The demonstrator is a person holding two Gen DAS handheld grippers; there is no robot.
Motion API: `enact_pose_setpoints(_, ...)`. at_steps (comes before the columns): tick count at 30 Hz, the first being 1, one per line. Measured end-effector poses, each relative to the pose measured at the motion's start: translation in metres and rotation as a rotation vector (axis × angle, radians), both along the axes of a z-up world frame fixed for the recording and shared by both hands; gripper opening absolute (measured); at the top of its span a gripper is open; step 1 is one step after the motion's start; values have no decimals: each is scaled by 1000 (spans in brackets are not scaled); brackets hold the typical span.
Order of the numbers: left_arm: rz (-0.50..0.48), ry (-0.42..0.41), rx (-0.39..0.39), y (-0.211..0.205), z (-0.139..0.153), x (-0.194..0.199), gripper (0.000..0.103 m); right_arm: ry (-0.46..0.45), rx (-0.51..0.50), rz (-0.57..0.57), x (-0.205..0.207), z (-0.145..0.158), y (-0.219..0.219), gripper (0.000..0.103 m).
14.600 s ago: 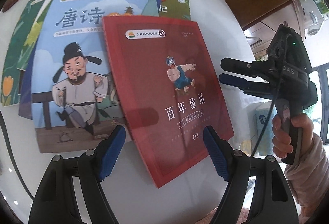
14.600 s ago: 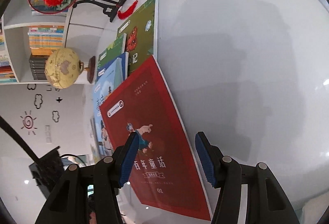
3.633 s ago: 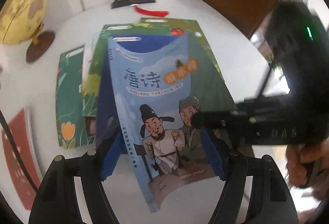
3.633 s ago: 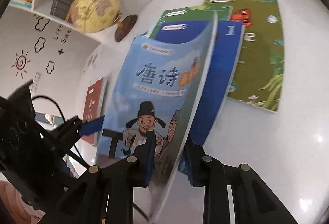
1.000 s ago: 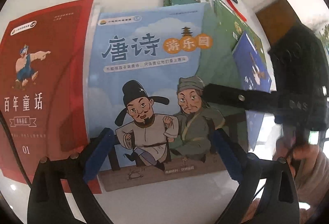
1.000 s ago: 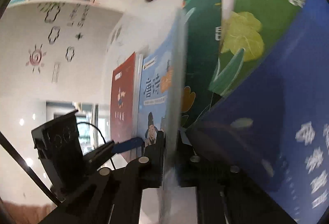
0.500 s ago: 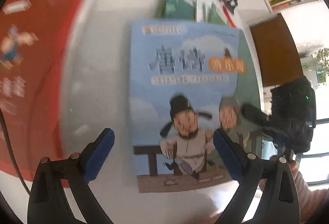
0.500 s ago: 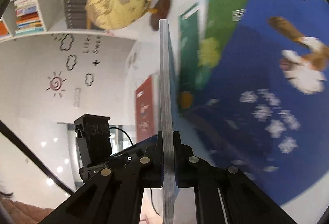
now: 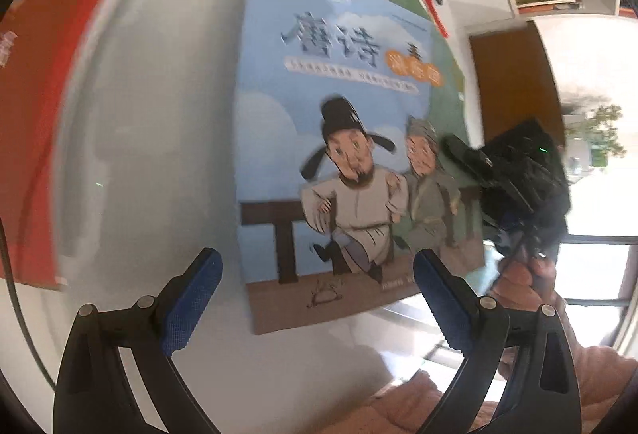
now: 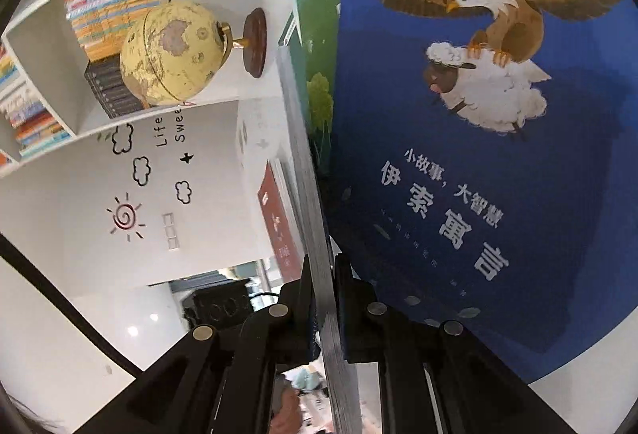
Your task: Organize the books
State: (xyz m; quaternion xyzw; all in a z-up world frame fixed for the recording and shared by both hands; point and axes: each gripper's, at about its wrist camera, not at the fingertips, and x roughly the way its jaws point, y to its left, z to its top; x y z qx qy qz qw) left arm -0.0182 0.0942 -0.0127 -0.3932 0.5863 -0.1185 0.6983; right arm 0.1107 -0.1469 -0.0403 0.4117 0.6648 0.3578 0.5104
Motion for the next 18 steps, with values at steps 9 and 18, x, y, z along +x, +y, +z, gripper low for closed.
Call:
enact_pose_setpoints(9,94,-92,57,-3,13,30,80,-14,-43,53,11,0,-11,9)
enact_pose_setpoints(18,36,-199,260,-8,55,58,71,-217,-187,218,19,30,10,8)
